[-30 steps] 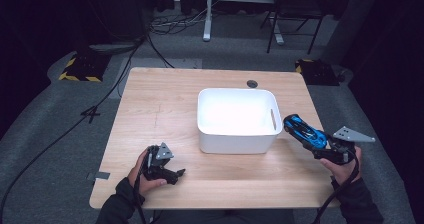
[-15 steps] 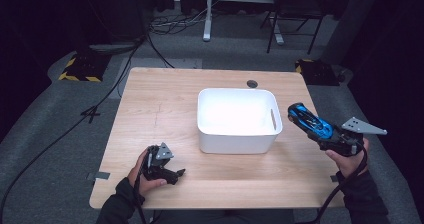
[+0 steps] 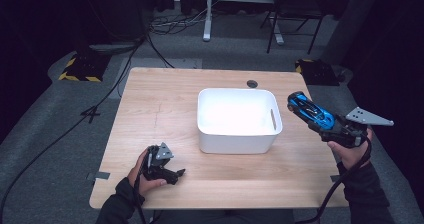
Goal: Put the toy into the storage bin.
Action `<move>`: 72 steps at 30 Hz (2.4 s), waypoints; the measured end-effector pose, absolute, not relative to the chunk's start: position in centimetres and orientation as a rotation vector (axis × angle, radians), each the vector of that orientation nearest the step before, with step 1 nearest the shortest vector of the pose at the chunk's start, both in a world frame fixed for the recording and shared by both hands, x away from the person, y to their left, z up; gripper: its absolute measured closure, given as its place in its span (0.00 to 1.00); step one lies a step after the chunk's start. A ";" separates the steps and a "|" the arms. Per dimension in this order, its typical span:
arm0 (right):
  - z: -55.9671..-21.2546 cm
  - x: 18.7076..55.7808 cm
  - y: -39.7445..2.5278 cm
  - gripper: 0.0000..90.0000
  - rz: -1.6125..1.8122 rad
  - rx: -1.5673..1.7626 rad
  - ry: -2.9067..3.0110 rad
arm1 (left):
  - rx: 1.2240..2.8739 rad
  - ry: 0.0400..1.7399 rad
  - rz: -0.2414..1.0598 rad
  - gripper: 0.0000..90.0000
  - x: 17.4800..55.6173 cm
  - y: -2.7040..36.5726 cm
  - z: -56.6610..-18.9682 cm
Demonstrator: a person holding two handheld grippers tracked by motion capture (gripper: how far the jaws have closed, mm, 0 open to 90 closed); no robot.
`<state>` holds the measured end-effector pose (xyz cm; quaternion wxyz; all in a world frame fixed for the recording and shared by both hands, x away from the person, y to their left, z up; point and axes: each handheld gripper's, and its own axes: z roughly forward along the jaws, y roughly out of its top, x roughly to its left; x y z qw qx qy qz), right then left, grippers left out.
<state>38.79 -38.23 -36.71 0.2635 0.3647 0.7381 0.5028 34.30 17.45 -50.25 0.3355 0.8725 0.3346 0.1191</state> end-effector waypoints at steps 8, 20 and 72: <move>-35.3 39.2 -36.9 0.27 1.393 0.927 2.017 | 2.276 0.873 0.310 0.09 34.3 17.5 -50.2; -33.4 40.2 -33.3 0.27 1.431 0.820 2.094 | 2.276 0.873 0.311 0.09 34.3 17.5 -50.2; -34.6 45.2 -22.9 0.27 0.889 0.609 2.642 | 2.275 0.873 0.311 0.09 34.3 17.5 -50.3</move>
